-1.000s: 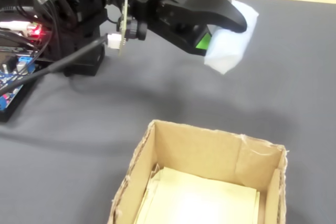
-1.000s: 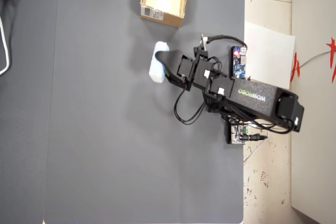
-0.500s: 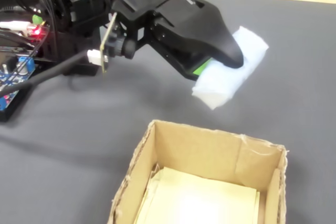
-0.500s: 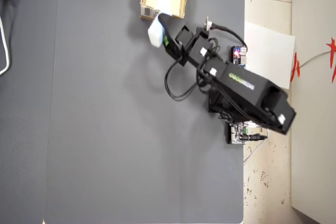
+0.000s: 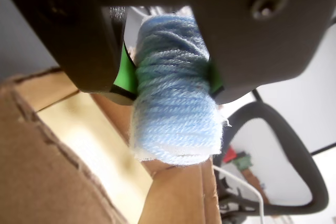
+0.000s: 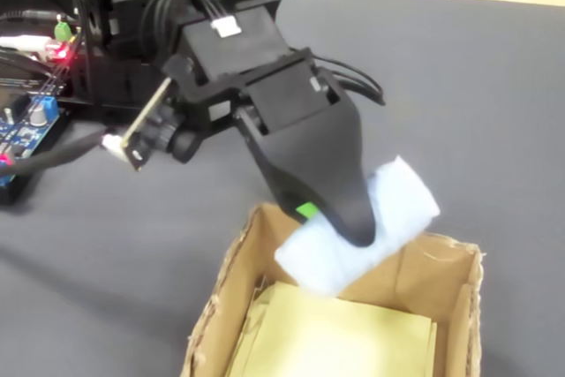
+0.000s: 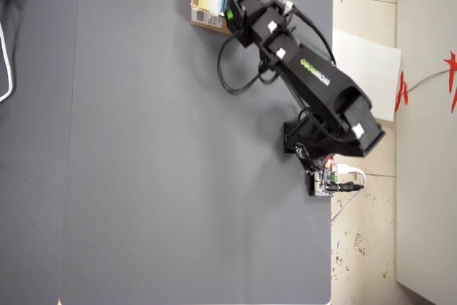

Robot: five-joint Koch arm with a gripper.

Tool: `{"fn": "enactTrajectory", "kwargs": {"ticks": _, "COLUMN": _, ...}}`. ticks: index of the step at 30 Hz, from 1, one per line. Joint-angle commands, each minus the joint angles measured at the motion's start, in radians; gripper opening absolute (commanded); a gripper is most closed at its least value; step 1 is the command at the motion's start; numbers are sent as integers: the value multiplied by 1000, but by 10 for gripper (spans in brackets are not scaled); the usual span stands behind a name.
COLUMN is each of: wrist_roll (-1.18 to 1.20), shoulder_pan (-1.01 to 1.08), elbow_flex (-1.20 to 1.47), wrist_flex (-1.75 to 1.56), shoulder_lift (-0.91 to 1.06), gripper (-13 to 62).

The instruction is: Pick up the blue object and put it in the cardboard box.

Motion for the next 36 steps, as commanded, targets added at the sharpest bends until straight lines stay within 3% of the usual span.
{"fn": "enactTrajectory", "kwargs": {"ticks": 1, "wrist_roll": -8, "shoulder_pan": 8, "elbow_flex": -81, "wrist_flex": -17, "shoulder_lift": 11, "gripper": 154}}
{"fn": "enactTrajectory", "kwargs": {"ticks": 12, "wrist_roll": 51, "shoulder_pan": 31, "elbow_flex": -110, "wrist_flex": 0, "shoulder_lift": -5, "gripper": 292}}
{"fn": "enactTrajectory", "kwargs": {"ticks": 23, "wrist_roll": 86, "shoulder_pan": 23, "elbow_flex": -130, "wrist_flex": -31, "shoulder_lift": 23, "gripper": 308}}
{"fn": "enactTrajectory", "kwargs": {"ticks": 36, "wrist_roll": 192, "shoulder_pan": -77, "elbow_flex": -17, "wrist_flex": -86, "shoulder_lift": 190, "gripper": 308}}
